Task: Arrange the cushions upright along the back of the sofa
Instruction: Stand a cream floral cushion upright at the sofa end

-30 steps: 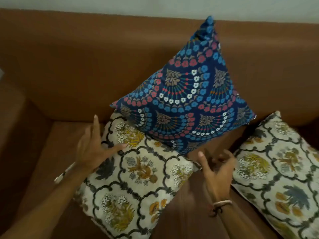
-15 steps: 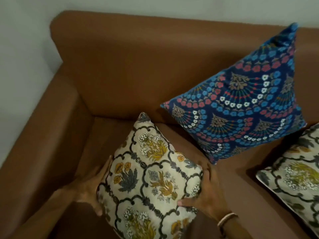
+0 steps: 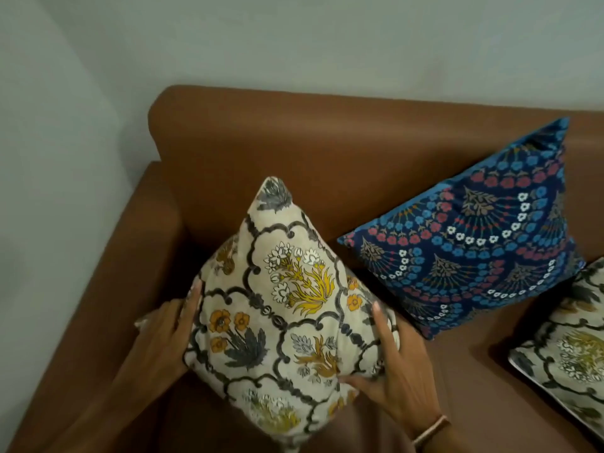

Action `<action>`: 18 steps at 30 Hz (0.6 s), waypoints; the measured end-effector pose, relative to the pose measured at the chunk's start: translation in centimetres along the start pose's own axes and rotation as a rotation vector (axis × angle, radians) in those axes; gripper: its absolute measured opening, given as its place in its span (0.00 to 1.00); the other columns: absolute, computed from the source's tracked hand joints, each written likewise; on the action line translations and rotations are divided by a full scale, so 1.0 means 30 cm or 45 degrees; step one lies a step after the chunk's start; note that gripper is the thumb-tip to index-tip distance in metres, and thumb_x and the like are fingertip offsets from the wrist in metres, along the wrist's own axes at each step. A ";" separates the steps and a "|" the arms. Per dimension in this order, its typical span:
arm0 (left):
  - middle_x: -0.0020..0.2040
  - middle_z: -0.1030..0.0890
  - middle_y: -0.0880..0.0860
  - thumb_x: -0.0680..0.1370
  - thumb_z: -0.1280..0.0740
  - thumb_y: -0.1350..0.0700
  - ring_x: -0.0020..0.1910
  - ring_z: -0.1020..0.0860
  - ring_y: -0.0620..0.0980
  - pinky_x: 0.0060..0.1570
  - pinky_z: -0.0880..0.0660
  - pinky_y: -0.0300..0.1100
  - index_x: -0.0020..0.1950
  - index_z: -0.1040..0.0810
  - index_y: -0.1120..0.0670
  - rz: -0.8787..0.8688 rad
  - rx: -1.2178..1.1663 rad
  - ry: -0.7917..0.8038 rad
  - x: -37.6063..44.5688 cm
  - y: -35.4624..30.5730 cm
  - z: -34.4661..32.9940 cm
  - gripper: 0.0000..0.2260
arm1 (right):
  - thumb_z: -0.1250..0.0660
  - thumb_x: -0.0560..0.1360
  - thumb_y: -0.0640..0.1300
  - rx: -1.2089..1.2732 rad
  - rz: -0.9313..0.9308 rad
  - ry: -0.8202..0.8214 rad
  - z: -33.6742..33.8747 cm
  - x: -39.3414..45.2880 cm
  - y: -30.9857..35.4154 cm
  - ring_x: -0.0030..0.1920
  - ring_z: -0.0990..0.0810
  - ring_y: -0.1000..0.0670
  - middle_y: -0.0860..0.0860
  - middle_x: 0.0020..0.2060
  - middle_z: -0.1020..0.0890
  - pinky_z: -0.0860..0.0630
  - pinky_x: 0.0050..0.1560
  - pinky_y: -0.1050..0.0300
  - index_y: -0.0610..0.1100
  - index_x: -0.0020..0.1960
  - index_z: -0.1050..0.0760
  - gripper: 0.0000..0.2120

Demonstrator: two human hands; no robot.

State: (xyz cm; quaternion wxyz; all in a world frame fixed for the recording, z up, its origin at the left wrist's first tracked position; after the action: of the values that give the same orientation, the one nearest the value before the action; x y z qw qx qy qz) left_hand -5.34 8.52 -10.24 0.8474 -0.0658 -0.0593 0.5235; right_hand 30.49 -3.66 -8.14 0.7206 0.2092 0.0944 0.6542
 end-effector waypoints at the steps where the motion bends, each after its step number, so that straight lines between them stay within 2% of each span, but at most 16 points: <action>1: 0.55 0.27 0.63 0.85 0.55 0.41 0.49 0.26 0.61 0.45 0.22 0.61 0.83 0.52 0.59 -0.020 0.065 -0.117 0.035 0.031 0.030 0.32 | 0.32 0.64 0.78 -0.037 0.007 -0.054 0.015 0.034 0.019 0.62 0.25 0.38 0.37 0.66 0.24 0.21 0.56 0.39 0.54 0.85 0.56 0.61; 4: 0.59 0.28 0.65 0.85 0.56 0.42 0.52 0.29 0.64 0.46 0.22 0.62 0.83 0.52 0.61 -0.084 0.112 -0.273 0.196 0.052 0.147 0.32 | 0.34 0.66 0.76 -0.102 -0.005 -0.197 0.034 0.171 0.046 0.61 0.24 0.35 0.35 0.65 0.24 0.25 0.58 0.39 0.56 0.85 0.57 0.58; 7: 0.63 0.27 0.72 0.84 0.54 0.40 0.57 0.28 0.68 0.53 0.25 0.65 0.81 0.47 0.66 -0.097 0.128 -0.244 0.342 0.063 0.213 0.35 | 0.38 0.67 0.77 -0.250 -0.025 -0.261 0.048 0.308 0.066 0.61 0.28 0.37 0.35 0.64 0.26 0.28 0.60 0.36 0.55 0.85 0.55 0.56; 8: 0.64 0.27 0.73 0.84 0.49 0.40 0.58 0.28 0.69 0.56 0.26 0.65 0.80 0.46 0.67 -0.095 0.143 -0.217 0.383 0.072 0.223 0.36 | 0.39 0.67 0.78 -0.306 -0.041 -0.243 0.040 0.349 0.066 0.63 0.29 0.36 0.34 0.65 0.26 0.29 0.63 0.34 0.53 0.85 0.52 0.55; 9: 0.65 0.28 0.74 0.81 0.38 0.41 0.60 0.28 0.70 0.58 0.28 0.65 0.80 0.46 0.67 -0.095 0.170 -0.173 0.418 0.081 0.225 0.39 | 0.40 0.67 0.79 -0.369 -0.051 -0.221 0.026 0.379 0.066 0.66 0.31 0.36 0.32 0.67 0.27 0.31 0.67 0.31 0.52 0.85 0.49 0.55; 10: 0.66 0.29 0.74 0.75 0.27 0.47 0.61 0.28 0.70 0.59 0.27 0.65 0.81 0.47 0.66 -0.076 0.187 -0.109 0.444 0.090 0.219 0.45 | 0.40 0.66 0.81 -0.420 -0.053 -0.184 0.009 0.402 0.071 0.70 0.32 0.35 0.31 0.69 0.28 0.34 0.70 0.28 0.51 0.84 0.47 0.56; 11: 0.67 0.30 0.74 0.69 0.20 0.53 0.62 0.27 0.71 0.61 0.27 0.66 0.82 0.49 0.65 -0.048 0.171 -0.028 0.458 0.090 0.209 0.52 | 0.41 0.66 0.82 -0.456 -0.044 -0.150 -0.009 0.418 0.074 0.73 0.32 0.34 0.31 0.71 0.29 0.37 0.73 0.26 0.50 0.84 0.46 0.56; 12: 0.69 0.31 0.74 0.65 0.17 0.57 0.64 0.28 0.72 0.63 0.27 0.67 0.82 0.51 0.63 -0.030 0.147 0.017 0.462 0.090 0.198 0.56 | 0.41 0.66 0.82 -0.480 -0.024 -0.119 -0.028 0.430 0.076 0.76 0.32 0.33 0.31 0.74 0.31 0.40 0.75 0.24 0.49 0.84 0.46 0.57; 14: 0.72 0.33 0.73 0.63 0.16 0.57 0.68 0.29 0.72 0.66 0.28 0.68 0.83 0.54 0.61 -0.032 0.123 0.052 0.461 0.091 0.186 0.60 | 0.39 0.65 0.82 -0.501 0.007 -0.097 -0.054 0.443 0.072 0.79 0.35 0.33 0.32 0.79 0.36 0.44 0.77 0.24 0.46 0.85 0.47 0.60; 18: 0.78 0.38 0.69 0.57 0.14 0.46 0.75 0.35 0.69 0.70 0.33 0.69 0.83 0.59 0.55 -0.035 0.113 0.105 0.439 0.114 0.169 0.70 | 0.34 0.62 0.81 -0.471 0.059 -0.046 -0.063 0.447 0.061 0.82 0.41 0.33 0.32 0.82 0.42 0.45 0.81 0.30 0.44 0.85 0.52 0.66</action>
State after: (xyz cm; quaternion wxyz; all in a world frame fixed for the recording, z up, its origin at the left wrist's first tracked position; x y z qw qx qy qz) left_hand -3.35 22.07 -5.41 0.8583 -0.0490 -0.0019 0.5107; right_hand 29.75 9.96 -7.21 0.7330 0.0869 -0.0453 0.6732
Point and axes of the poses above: each hand's wrist, its own x-axis towards the middle knuckle, its own z-axis out of the back of the hand, y = z × x, the point moved 4 cm from there along x, towards the middle knuckle
